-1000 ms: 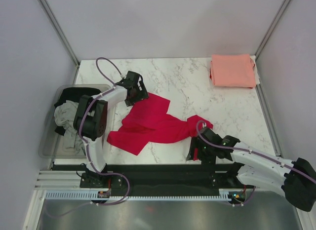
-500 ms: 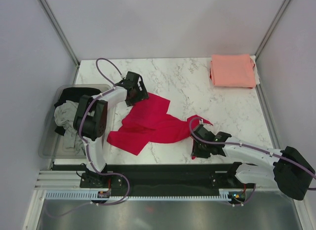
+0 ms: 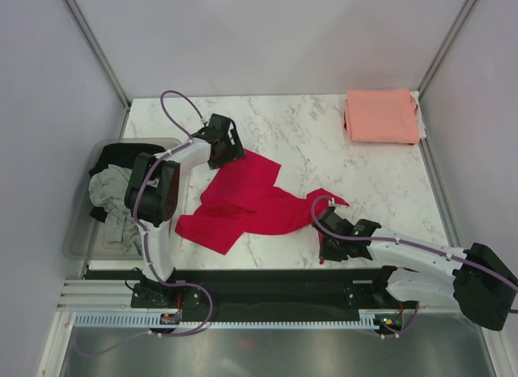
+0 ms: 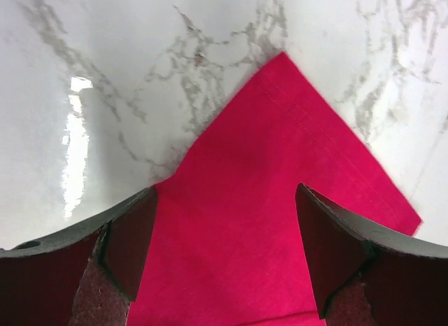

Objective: Fold and stack the t-shirts
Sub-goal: Flatten the tshirt out

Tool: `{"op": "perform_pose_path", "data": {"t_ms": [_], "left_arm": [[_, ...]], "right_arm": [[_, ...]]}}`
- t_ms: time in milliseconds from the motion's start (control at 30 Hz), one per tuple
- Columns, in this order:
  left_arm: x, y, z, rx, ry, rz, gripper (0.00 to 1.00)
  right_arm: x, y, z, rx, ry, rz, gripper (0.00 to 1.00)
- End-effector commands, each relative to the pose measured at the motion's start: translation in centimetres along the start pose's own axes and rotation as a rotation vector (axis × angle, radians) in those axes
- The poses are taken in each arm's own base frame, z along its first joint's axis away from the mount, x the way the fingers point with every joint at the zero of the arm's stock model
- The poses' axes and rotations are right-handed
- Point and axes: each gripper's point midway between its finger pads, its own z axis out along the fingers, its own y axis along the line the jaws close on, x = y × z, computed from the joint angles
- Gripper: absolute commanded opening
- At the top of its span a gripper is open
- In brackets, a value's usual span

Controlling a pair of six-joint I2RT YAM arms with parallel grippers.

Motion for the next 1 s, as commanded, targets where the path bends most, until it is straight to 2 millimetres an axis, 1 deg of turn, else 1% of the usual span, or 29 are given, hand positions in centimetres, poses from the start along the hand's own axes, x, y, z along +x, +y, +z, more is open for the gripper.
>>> {"op": "perform_pose_path", "data": {"t_ms": [0,33,100,167,233,267,300,333,367,400,433,500,567,600,667,767,800,833,867,933,967], "left_arm": [[-2.8,1.5,-1.6,-0.095,-0.098,0.062,0.87],[-3.8,2.4,-2.4,-0.149,-0.141,0.062,0.86],[-5.1,2.3,-3.8,-0.158,-0.191,0.083,0.86],[-5.9,2.0,-4.1,-0.153,-0.212,0.104,0.87],[-6.5,1.3,-3.2,-0.132,-0.206,0.14,0.88],[-6.0,0.7,-2.5,-0.103,-0.18,0.158,0.88],[-6.5,-0.1,-2.2,-0.08,-0.18,0.158,0.88],[-5.7,-0.1,-0.8,-0.075,-0.148,0.163,0.88],[-5.3,-0.9,-0.2,-0.038,-0.122,0.165,0.88],[-5.4,-1.6,0.1,-0.017,-0.119,0.165,0.88],[-4.5,-1.5,1.4,-0.014,-0.087,0.165,0.88],[-3.9,-2.5,2.3,0.018,-0.064,0.171,0.87],[-3.1,-2.4,3.5,0.01,-0.04,0.177,0.87],[-2.9,-2.6,3.8,0.013,-0.035,0.176,0.87],[-2.3,-2.4,4.5,0.011,-0.013,0.169,0.83],[-1.7,-2.6,4.7,0.024,0.008,0.159,0.64],[-1.5,-2.6,4.7,0.028,0.014,0.154,0.55],[-1.4,-2.7,4.6,0.034,0.018,0.151,0.34],[-1.3,-3.0,4.4,0.047,0.024,0.148,0.22],[-1.9,-3.8,3.1,0.08,0.015,0.147,0.02],[-2.2,-3.9,2.4,0.087,0.007,0.146,0.02]], "right_arm": [[0.4,-1.6,0.3,0.049,-0.006,-0.016,0.0],[0.5,-1.6,0.4,0.047,-0.004,-0.017,0.0],[0.7,-1.6,0.7,0.044,0.001,-0.018,0.0],[0.6,-1.4,0.8,0.045,-0.001,-0.028,0.0],[0.3,-1.3,0.9,0.046,-0.009,-0.035,0.0],[0.3,-1.3,0.9,0.049,-0.01,-0.037,0.0],[0.3,-1.3,1.0,0.052,-0.009,-0.039,0.0],[0.3,-1.3,1.0,0.052,-0.009,-0.039,0.0],[0.2,-1.3,1.0,0.051,-0.011,-0.04,0.0],[0.3,-1.3,0.9,0.051,-0.01,-0.04,0.0],[0.3,-1.3,0.9,0.048,-0.011,-0.04,0.0],[0.2,-1.3,0.9,0.044,-0.016,-0.038,0.0],[0.2,-1.2,0.9,0.043,-0.014,-0.037,0.0],[0.2,-1.3,0.9,0.044,-0.016,-0.037,0.0],[0.2,-1.3,0.9,0.044,-0.014,-0.04,0.0],[0.2,-1.3,0.9,0.042,-0.015,-0.038,0.0],[0.3,-1.3,0.9,0.042,-0.015,-0.038,0.0],[0.3,-1.3,0.9,0.042,-0.015,-0.037,0.0],[0.2,-1.3,0.8,0.04,-0.017,-0.035,0.0],[0.3,-1.3,0.9,0.04,-0.015,-0.033,0.0],[0.2,-1.2,0.8,0.037,-0.015,-0.034,0.0]]}}
